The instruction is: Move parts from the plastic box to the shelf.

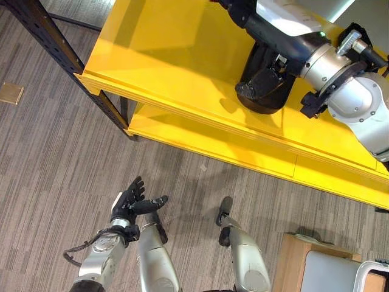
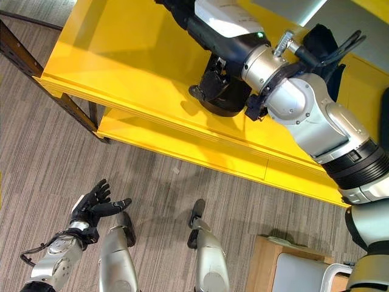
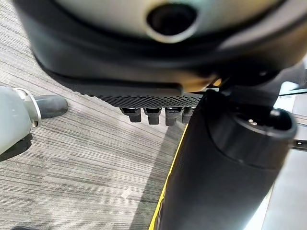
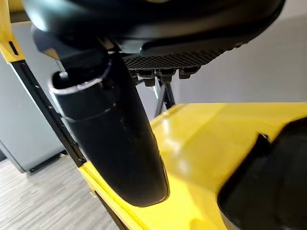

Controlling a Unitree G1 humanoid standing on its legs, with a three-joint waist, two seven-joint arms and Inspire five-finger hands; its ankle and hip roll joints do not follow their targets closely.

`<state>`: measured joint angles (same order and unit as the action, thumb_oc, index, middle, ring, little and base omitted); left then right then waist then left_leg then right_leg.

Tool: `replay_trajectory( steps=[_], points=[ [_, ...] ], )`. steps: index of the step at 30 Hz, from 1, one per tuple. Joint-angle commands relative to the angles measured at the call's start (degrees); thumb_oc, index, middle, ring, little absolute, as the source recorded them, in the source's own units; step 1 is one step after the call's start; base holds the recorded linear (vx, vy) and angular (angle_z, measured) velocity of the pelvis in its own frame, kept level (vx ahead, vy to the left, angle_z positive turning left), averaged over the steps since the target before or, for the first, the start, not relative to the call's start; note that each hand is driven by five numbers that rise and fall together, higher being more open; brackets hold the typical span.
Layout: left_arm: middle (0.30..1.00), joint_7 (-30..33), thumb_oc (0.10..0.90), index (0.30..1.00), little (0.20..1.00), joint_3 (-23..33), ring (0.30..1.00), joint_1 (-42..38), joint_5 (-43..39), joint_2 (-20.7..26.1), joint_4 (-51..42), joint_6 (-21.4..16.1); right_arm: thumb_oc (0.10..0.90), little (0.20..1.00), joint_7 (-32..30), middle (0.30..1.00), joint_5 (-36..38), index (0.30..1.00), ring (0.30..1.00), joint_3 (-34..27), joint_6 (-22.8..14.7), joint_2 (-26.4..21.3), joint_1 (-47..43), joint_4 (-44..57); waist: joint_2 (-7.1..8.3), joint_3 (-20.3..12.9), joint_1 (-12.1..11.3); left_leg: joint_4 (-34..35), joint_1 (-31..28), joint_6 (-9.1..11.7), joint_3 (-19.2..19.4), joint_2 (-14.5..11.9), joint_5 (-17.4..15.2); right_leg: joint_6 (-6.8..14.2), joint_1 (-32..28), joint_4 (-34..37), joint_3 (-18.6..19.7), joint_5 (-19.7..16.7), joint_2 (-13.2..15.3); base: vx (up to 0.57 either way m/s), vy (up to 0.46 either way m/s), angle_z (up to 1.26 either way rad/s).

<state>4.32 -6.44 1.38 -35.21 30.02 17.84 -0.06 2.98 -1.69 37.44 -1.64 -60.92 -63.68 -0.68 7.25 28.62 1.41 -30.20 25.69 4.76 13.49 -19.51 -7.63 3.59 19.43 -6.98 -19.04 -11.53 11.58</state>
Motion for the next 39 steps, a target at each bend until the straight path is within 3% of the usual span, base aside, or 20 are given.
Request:
replay_trajectory(
  steps=[1,9,18,23,29,30,31,34,39],
  points=[
    [1.000,-0.3,0.900,1.000,1.000,-0.3,1.000,5.0,0.8,-0.1,-4.3,-3.0,0.900,1.000,-4.1,1.000,2.9,1.000,1.000,-5.4,-1.5,-3.4,0.6,1.9,0.09,-6.0,-0.7,12.2,-6.1,3.0,-0.9,-3.4,7.7,6.6,-5.3,-5.9,5.7,3.3,5.3,0.00,0.000,0.00],
    [1.000,-0.3,0.900,1.000,1.000,0.5,1.000,5.7,1.3,-1.0,-3.3,-3.2,0.900,1.000,-4.3,1.000,6.0,1.000,1.000,-12.7,-2.3,-6.5,9.5,4.1,0.24,-6.9,-0.1,13.1,-7.1,3.3,-0.5,-3.4,8.1,6.8,-5.8,-5.0,5.9,3.0,5.3,0.01,-0.002,-0.03],
    [1.000,-0.1,0.900,1.000,1.000,2.1,1.000,6.8,3.2,-2.2,-3.1,-3.4,0.900,1.000,-3.4,1.000,12.2,1.000,1.000,-31.6,-4.4,-8.9,33.0,9.6,0.68,-9.6,1.5,15.6,-10.1,4.0,0.7,-3.4,9.0,7.6,-7.8,-2.9,6.2,2.6,5.3,0.02,-0.015,-0.04],
    [1.000,-0.6,0.900,1.000,1.000,3.2,1.000,8.0,3.5,-3.4,-3.2,-3.6,0.900,1.000,-2.6,1.000,15.5,1.000,1.000,-40.5,-5.8,-6.4,44.6,10.7,0.80,-12.4,2.5,18.6,-13.6,4.7,2.0,-3.3,10.2,8.3,-10.5,-0.3,6.4,1.7,5.0,0.05,-0.030,-0.05],
    [1.000,-1.9,0.900,1.000,1.000,2.7,1.000,8.7,4.1,-3.3,-4.6,-3.7,0.900,1.000,-1.2,1.000,15.9,1.000,1.000,-46.9,-5.9,-2.6,55.2,10.9,0.19,-15.8,3.4,23.3,-17.9,5.5,3.8,-2.4,12.5,9.3,-13.7,3.0,6.3,0.1,5.0,0.05,-0.005,-0.06],
    [1.000,-2.4,0.900,1.000,1.000,2.5,1.000,8.9,4.2,-3.3,-5.2,-3.7,0.900,1.000,-0.5,1.000,16.0,1.000,1.000,-49.2,-6.0,-1.9,58.7,12.0,0.19,-17.1,3.7,24.9,-19.1,5.2,5.5,-1.9,14.8,9.1,-14.1,3.9,6.1,-1.5,5.4,0.00,0.003,-0.05],
    [1.000,-2.4,0.900,1.000,1.000,2.3,1.000,8.9,4.2,-3.2,-5.2,-3.7,0.900,1.000,-0.5,1.000,16.0,1.000,1.000,-49.5,-6.0,-1.9,59.1,12.1,0.24,-17.1,3.6,25.2,-19.3,5.2,5.6,-1.8,14.9,9.1,-14.1,4.0,6.1,-1.5,5.5,0.02,0.020,-0.06],
    [1.000,-4.5,0.900,1.000,1.000,2.6,1.000,9.7,5.4,-2.3,-9.1,-4.7,0.900,1.000,1.1,1.000,16.5,1.000,1.000,-55.4,-7.2,-1.0,66.6,13.8,-0.81,-20.9,4.9,29.3,-23.3,5.7,7.4,-0.9,16.6,9.8,-16.5,5.9,5.9,-2.1,6.1,0.08,0.016,-0.08],
    [1.000,-4.0,0.900,1.000,1.000,4.4,1.000,9.6,9.2,-1.3,-13.5,-6.4,0.900,1.000,2.3,1.000,17.8,1.000,1.000,-60.0,-8.1,1.0,72.7,15.2,-1.51,-23.2,5.3,31.1,-25.3,6.1,8.1,-0.6,17.4,9.9,-18.2,7.1,5.7,-1.6,6.1,0.02,0.000,0.00]
  ],
)
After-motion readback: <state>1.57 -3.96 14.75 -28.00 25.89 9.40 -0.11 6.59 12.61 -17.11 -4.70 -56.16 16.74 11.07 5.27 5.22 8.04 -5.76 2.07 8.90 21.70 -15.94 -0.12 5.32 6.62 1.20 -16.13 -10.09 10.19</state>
